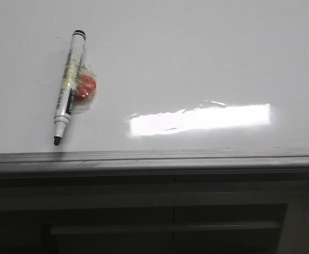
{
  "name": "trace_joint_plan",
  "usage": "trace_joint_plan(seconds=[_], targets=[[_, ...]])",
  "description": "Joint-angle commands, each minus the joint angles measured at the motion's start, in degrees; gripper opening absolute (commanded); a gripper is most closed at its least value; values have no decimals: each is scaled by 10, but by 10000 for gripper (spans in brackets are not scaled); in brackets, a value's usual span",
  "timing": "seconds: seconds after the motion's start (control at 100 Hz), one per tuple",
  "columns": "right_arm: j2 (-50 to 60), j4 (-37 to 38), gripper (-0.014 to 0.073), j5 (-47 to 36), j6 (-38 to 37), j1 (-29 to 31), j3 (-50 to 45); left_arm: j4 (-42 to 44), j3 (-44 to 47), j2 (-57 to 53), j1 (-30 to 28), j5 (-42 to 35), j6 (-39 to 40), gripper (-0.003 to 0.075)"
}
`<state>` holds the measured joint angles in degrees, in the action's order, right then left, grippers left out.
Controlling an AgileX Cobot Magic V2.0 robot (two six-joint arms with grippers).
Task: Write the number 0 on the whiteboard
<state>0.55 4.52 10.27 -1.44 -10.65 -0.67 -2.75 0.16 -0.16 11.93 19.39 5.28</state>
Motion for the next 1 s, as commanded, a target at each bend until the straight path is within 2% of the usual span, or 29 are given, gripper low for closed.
trace_joint_plan(seconds=[0.0, 0.1, 0.15, 0.24, 0.29, 0.44, 0.52, 0.6, 0.67, 0.73, 0.78, 0.82, 0.86, 0.93, 0.99], targets=[[11, 8, -59, -103, 1, 4, -7, 14, 19, -18, -2, -55, 2, -20], [11, -17, -59, -163, 1, 4, -7, -50, 19, -18, -2, -107, 2, -20], [11, -50, -59, -185, 1, 4, -7, -148, 19, -18, -1, -134, 2, -20], [11, -114, -59, -205, 1, 4, -7, -271, 19, -18, -1, -168, 2, -20], [11, -134, -59, -207, 1, 4, -7, -345, 19, -18, -1, -175, 2, -20], [11, -207, -59, -210, -1, 4, 9, -484, 16, -18, 1, -164, 2, -19], [11, -209, -53, -184, -1, 4, 53, -475, 0, -18, 3, -116, -9, -20], [10, -203, -18, -107, 1, 4, 112, -448, -38, -15, 3, -37, -88, -19], [-2, -192, 57, -11, 1, 4, 166, -438, -88, -6, 3, 28, -194, -18], [-20, -189, 158, 51, 1, 4, 202, -442, -133, 18, 3, 62, -256, -2], [-44, -189, 247, 88, 1, 4, 226, -442, -181, 46, 1, 94, -301, 45], [-64, -189, 326, 108, 2, 4, 243, -441, -210, 70, 0, 113, -332, 108], [-84, -189, 367, 116, 6, 4, 252, -438, -244, 103, 0, 134, -350, 179], [-114, -189, 398, 117, 19, 4, 263, -425, -295, 166, 0, 173, -362, 286], [-140, -189, 393, 111, 35, 4, 265, -401, -336, 225, 0, 213, -361, 312]])
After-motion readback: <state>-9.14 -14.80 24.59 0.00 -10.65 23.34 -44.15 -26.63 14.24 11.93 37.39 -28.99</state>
